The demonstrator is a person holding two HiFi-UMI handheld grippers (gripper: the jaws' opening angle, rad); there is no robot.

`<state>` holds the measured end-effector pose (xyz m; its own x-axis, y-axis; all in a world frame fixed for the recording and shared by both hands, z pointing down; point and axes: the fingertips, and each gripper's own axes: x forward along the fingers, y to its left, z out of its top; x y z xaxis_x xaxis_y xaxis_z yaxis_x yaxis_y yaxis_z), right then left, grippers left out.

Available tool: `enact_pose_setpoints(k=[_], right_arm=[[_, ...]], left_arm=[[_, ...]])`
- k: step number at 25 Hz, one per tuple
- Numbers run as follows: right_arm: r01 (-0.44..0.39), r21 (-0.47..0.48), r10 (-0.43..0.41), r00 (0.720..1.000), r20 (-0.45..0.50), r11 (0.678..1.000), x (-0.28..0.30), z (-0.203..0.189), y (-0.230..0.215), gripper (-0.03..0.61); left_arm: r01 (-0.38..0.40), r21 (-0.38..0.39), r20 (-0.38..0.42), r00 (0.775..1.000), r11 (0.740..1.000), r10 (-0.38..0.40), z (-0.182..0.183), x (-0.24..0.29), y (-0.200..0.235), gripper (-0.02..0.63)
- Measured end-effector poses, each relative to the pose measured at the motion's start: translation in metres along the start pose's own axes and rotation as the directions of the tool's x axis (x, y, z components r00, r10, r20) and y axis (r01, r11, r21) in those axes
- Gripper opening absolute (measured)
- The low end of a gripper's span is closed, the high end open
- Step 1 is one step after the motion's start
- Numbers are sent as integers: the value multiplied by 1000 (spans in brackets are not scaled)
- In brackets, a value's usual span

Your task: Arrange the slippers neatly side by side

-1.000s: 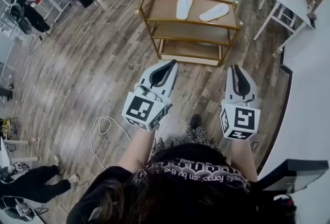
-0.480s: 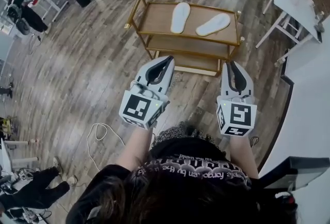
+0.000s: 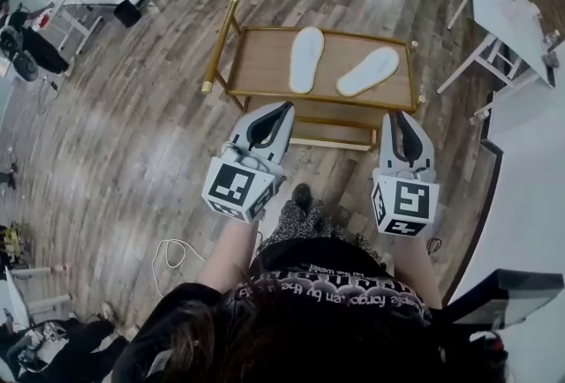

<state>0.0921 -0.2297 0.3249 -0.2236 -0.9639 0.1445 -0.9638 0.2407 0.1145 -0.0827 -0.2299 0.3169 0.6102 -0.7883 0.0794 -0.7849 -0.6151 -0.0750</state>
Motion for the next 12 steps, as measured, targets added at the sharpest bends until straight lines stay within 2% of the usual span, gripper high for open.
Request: enact_pose_setpoints(k=[3,6,12], right_arm=[[40,-12,-40,999,-15,999,40,2,-3,40],[92,-4,-92,995,-30,996,73,2,-7,40],[155,6,-155,986,-67,988,117,-1,-14,40]], left_arm=[[45,32,-4,999,998,-45,-1,30,37,-3],[91,26,-6,996,996,-91,-2,59,67,-3],[174,2,-17,985,985,-174,-6,107,94,-3]])
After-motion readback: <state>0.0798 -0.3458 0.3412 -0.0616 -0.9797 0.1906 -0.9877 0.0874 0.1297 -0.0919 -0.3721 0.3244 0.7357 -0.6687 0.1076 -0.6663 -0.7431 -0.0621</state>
